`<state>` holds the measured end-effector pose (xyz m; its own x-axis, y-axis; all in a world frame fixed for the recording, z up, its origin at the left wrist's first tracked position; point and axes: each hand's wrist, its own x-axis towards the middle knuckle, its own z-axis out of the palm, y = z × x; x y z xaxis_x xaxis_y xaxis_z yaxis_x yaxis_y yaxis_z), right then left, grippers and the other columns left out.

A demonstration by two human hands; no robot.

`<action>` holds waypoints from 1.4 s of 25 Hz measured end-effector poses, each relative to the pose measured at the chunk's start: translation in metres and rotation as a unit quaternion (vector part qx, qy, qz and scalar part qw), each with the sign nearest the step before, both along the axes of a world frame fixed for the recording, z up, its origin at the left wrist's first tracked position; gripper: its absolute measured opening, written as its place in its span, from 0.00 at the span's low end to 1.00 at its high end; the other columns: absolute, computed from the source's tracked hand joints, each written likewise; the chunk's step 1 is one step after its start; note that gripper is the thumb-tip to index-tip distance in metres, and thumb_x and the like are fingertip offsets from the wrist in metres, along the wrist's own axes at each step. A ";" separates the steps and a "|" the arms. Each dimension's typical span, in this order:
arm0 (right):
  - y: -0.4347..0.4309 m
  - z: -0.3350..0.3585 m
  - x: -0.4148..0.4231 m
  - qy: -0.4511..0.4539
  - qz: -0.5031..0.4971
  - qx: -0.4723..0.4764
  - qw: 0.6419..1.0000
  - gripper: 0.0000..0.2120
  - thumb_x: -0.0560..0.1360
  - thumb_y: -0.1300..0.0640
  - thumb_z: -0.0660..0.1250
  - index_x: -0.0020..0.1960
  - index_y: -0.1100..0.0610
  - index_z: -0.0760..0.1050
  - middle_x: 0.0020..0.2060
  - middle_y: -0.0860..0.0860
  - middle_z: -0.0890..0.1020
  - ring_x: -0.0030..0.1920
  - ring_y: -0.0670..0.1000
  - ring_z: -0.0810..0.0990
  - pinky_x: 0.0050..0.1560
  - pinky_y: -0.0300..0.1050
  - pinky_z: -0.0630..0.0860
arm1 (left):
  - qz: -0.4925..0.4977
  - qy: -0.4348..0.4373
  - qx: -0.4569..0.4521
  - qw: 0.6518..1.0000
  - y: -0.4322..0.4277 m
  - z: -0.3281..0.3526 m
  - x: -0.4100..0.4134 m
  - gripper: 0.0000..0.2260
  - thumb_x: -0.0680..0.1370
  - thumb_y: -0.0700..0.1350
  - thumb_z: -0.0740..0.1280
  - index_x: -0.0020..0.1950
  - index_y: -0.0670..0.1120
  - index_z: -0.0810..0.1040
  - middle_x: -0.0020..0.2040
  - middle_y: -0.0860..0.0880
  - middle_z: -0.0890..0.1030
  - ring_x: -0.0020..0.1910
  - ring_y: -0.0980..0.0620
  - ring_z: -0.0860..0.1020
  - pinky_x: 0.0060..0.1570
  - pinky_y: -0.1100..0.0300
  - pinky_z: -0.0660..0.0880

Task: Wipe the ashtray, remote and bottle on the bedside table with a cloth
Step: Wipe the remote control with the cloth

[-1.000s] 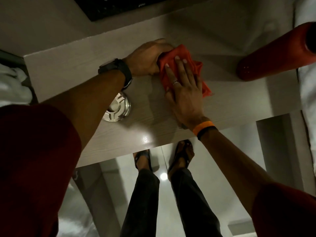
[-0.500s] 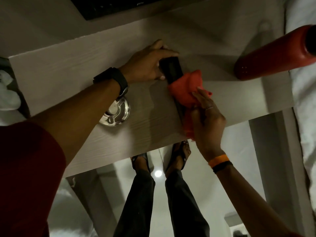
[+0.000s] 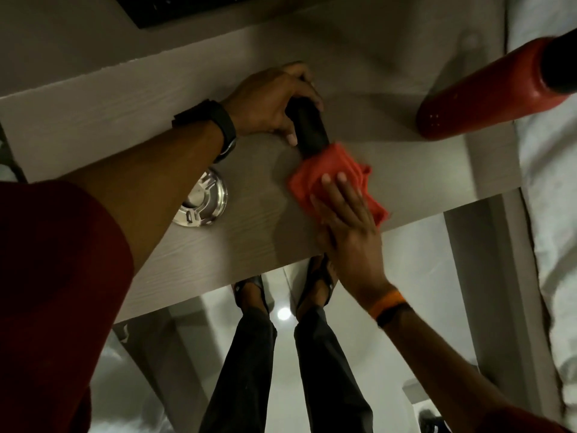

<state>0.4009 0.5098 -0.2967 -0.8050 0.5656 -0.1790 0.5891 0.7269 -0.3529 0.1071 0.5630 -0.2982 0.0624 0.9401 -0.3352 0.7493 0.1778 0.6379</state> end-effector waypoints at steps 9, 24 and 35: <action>0.018 0.052 0.034 0.213 -0.463 -0.307 0.804 0.23 0.79 0.67 0.64 0.46 0.37 0.81 0.49 0.31 0.84 0.55 0.38 0.82 0.62 0.48 0.80 | -0.072 0.026 -0.017 0.997 -0.001 0.009 -0.006 0.25 0.68 0.54 0.78 0.64 0.52 0.78 0.66 0.48 0.71 0.64 0.45 0.72 0.59 0.51 0.74; 0.053 0.039 -0.074 0.104 -0.126 -0.069 0.984 0.22 0.80 0.58 0.60 0.74 0.54 0.69 0.73 0.55 0.73 0.71 0.55 0.71 0.69 0.46 0.70 | 0.080 0.003 0.013 0.997 0.001 -0.007 -0.001 0.13 0.82 0.44 0.65 0.67 0.47 0.77 0.65 0.45 0.78 0.65 0.44 0.73 0.69 0.48 0.69; 0.052 0.006 -0.078 0.025 -0.015 0.006 1.000 0.22 0.79 0.56 0.66 0.72 0.51 0.71 0.73 0.54 0.73 0.71 0.62 0.71 0.64 0.63 0.74 | -0.140 0.088 0.030 0.986 0.003 0.010 -0.017 0.19 0.75 0.34 0.69 0.64 0.45 0.78 0.65 0.45 0.78 0.61 0.40 0.72 0.66 0.43 0.67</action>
<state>0.3231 0.5614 -0.2905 -0.7955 0.5916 -0.1311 0.5924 0.7136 -0.3739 0.0901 0.5664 -0.2885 0.2680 0.9128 -0.3083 0.8640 -0.0861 0.4960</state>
